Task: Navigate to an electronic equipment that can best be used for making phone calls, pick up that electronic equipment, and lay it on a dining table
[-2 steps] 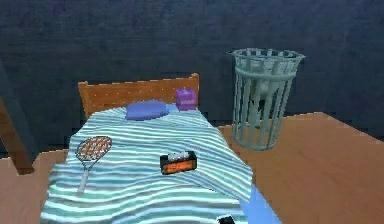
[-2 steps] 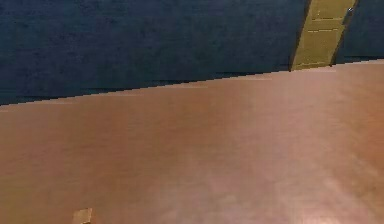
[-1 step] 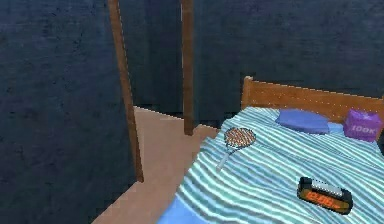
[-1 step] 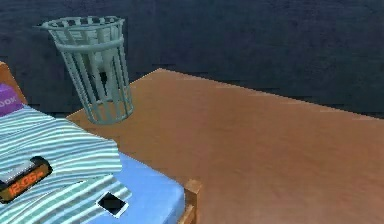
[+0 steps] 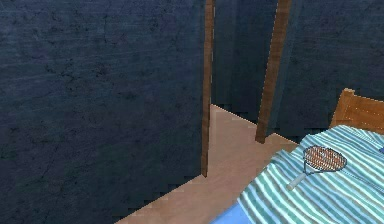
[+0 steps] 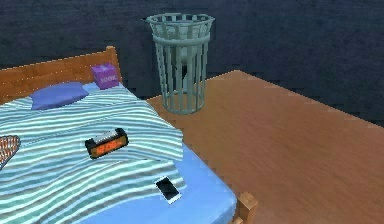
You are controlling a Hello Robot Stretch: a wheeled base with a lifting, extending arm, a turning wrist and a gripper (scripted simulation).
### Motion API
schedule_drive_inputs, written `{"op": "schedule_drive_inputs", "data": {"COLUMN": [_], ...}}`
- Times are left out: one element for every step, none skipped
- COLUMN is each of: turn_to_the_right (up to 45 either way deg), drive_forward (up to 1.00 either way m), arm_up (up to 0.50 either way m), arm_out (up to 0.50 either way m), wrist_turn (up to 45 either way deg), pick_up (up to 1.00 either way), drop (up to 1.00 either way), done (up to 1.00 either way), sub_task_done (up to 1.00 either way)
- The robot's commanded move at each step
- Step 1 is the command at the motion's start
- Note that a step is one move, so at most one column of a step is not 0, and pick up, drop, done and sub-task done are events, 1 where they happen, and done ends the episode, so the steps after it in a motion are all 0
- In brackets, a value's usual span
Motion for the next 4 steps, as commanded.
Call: {"op": "schedule_drive_inputs", "data": {"turn_to_the_right": [0.0, 0.0, 0.0, 0.0], "drive_forward": [0.0, 0.0, 0.0, 0.0], "arm_up": [0.5, 0.1, 0.0, 0.0], "arm_out": [0.0, 0.0, 0.28, 0.0], "wrist_turn": [0.0, 0.0, 0.0, 45.0], "pick_up": [0.0, 0.0, 0.0, 0.0], "drop": [0.0, 0.0, 0.0, 0.0], "done": [0.0, 0.0, 0.0, 0.0], "sub_task_done": [0.0, 0.0, 0.0, 0.0]}}
